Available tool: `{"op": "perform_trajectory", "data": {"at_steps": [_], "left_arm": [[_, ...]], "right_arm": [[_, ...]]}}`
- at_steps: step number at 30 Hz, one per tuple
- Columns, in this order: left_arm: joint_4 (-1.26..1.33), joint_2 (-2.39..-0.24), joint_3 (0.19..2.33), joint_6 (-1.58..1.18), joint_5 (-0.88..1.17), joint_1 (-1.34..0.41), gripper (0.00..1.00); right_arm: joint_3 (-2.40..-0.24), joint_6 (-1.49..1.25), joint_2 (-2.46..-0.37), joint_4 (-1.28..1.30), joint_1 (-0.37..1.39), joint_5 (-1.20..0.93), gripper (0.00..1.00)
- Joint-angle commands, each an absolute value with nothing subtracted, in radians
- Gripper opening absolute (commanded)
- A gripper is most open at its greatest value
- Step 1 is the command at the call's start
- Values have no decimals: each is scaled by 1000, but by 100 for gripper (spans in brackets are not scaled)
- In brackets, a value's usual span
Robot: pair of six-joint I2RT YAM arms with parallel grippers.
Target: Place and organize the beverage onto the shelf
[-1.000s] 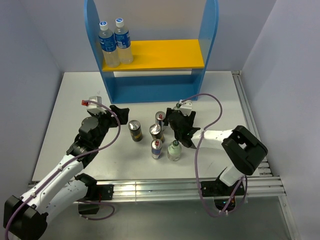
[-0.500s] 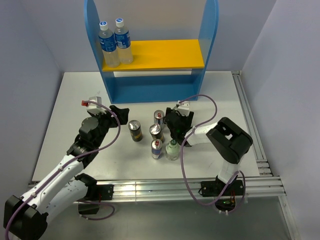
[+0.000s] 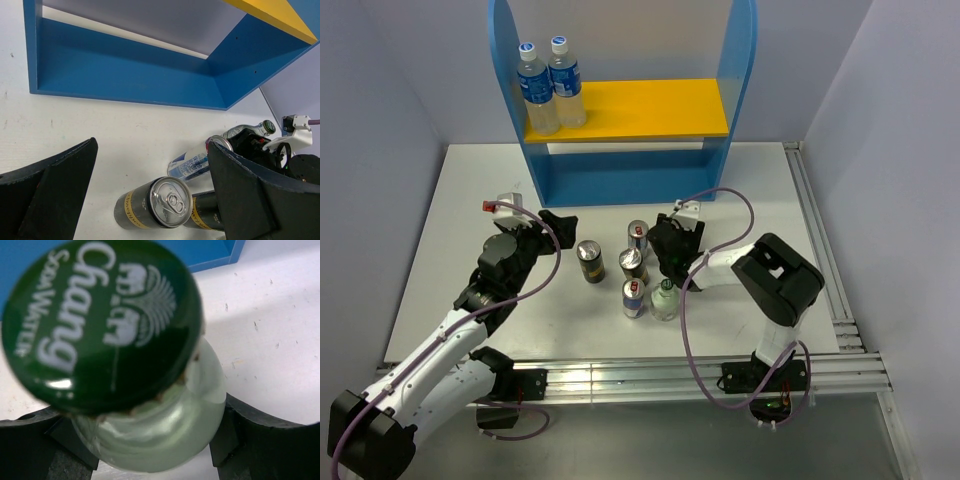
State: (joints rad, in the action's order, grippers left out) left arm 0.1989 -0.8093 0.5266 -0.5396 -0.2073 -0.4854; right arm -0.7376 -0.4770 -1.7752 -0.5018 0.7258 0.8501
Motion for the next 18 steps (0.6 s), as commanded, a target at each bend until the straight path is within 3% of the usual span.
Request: {"op": "perform_trajectory", "data": {"at_steps": [1,12,18], "left_arm": [[236,-807,520,-548,-209,-480,98],[206,-805,532,-543,-215,-479,97],[207,-810,532,-545,-207,-479,98]], "right_arm": [[-793,-526,-1703,-428,726,922,0],[-994,-419,-1321,-45,755,953,0],[-1197,-253,-1238,-8,753,936,0]]}}
